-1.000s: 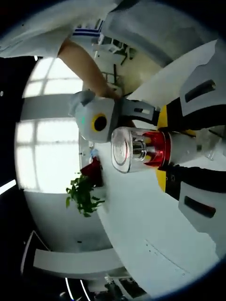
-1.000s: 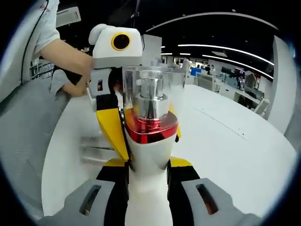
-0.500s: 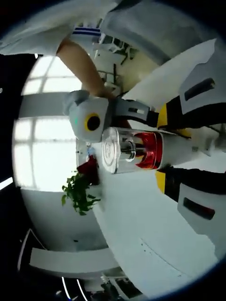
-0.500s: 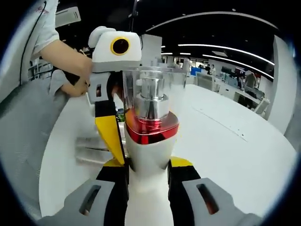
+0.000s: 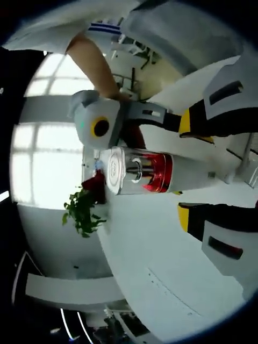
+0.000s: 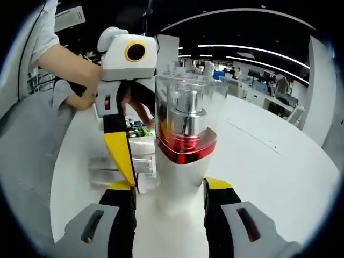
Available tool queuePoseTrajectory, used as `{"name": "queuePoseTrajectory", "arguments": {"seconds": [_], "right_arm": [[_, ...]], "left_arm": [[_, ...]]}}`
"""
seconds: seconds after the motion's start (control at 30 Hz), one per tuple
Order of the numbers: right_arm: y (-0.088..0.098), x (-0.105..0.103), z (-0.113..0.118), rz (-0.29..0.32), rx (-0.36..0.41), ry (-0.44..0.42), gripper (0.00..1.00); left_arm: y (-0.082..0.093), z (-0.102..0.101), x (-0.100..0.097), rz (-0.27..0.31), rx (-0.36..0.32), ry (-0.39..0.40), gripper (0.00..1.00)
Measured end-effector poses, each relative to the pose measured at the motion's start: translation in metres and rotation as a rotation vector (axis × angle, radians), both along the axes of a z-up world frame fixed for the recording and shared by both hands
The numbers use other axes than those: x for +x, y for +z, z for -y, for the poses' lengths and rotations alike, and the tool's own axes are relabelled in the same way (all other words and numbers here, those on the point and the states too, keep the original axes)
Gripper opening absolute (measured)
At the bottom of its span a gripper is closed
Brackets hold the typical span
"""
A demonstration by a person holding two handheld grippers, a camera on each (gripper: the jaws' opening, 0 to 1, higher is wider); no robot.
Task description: Arrange the skincare products in the storage area until every visible bottle or jar stands upright without overlapping.
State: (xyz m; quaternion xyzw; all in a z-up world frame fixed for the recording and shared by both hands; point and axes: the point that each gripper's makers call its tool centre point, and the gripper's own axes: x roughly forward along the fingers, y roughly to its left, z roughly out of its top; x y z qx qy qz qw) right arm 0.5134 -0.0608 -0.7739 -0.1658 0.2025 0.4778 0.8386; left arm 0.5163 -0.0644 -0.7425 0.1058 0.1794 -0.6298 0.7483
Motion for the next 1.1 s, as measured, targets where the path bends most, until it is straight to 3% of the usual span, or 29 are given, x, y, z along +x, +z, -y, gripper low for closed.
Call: {"name": "queuePoseTrajectory", "arguments": {"seconds": [0.2,0.7,0.87,1.0,1.1], "right_arm": [[0.008,-0.008,0.002,0.002,0.01,-0.042,0.55],[0.027,-0.031,0.011,-0.024,0.094,-0.22,0.67],[0.03,-0.041,0.008,-0.032,0.113,-0.255,0.72],[0.043,-0.053,-0.001,-0.046,0.166,-0.291,0.76],[0.047,-0.063,-0.006,-0.051,0.183,-0.31,0.81]], "left_arm": [[0.016,-0.009,-0.008,-0.041,-0.033,0.067,0.51],[0.016,-0.067,-0.031,-0.079,-0.02,0.248,0.68],[0.014,-0.086,-0.039,-0.086,-0.007,0.321,0.74],[0.018,-0.106,-0.041,-0.071,-0.025,0.419,0.85],[0.017,-0.118,-0.05,-0.091,-0.028,0.457,0.87]]}}
